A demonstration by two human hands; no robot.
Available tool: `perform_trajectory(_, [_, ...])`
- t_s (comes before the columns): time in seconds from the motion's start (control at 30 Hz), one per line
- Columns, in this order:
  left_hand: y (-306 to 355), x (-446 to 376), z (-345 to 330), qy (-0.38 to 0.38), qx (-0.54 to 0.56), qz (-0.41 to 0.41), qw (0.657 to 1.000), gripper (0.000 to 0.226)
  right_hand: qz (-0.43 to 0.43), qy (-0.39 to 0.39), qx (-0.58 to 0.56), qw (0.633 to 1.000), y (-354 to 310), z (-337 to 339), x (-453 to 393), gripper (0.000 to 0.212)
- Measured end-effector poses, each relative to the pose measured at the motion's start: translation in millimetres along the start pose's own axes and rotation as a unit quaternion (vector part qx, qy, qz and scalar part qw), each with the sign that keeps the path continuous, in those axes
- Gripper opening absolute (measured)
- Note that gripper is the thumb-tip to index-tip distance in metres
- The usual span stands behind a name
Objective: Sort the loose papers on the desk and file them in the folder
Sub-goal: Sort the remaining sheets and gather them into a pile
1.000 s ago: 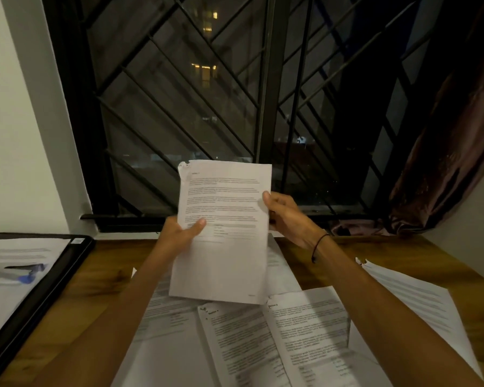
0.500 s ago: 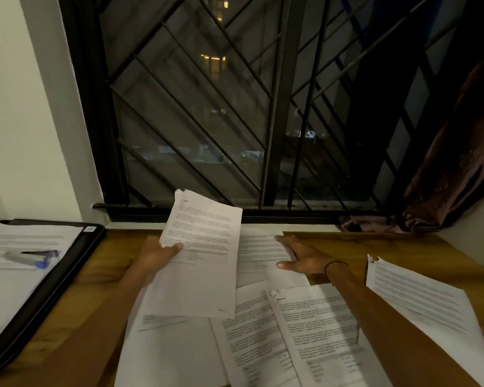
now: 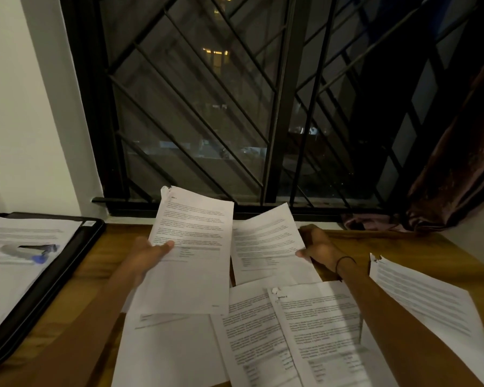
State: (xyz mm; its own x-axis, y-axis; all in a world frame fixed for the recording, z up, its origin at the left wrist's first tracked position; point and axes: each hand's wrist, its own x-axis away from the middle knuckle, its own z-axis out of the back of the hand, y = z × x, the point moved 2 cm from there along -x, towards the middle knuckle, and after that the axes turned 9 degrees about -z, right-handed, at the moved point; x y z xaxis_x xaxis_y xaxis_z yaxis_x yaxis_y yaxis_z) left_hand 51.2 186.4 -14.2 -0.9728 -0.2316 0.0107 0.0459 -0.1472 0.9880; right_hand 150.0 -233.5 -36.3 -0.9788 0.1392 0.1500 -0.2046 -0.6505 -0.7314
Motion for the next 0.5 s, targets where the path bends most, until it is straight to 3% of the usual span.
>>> perform_trajectory(0.07, [0.3, 1.2, -0.3, 0.003, 0.017, -0.011, 1.0, 0.025, 0.01, 0.004, -0.066, 0.998, 7.8, 1.8, -3.5, 0.037])
perform_trajectory(0.17, [3.0, 3.8, 0.1, 0.002, 0.028, -0.027, 0.999, 0.017, 0.016, 0.028, -0.182, 0.983, 15.5, 5.8, -4.8, 0.009])
perform_trajectory(0.3, [3.3, 4.4, -5.1, 0.003, 0.037, -0.044, 0.998, 0.022, 0.025, 0.039, -0.284, 0.958, 16.5, 9.4, 0.1, 0.007])
perform_trajectory(0.5, [-1.0, -1.4, -5.5, -0.009, 0.038, -0.04, 0.998, 0.019, 0.027, 0.037, -0.332, 0.942, 8.9, 8.9, 6.6, 0.013])
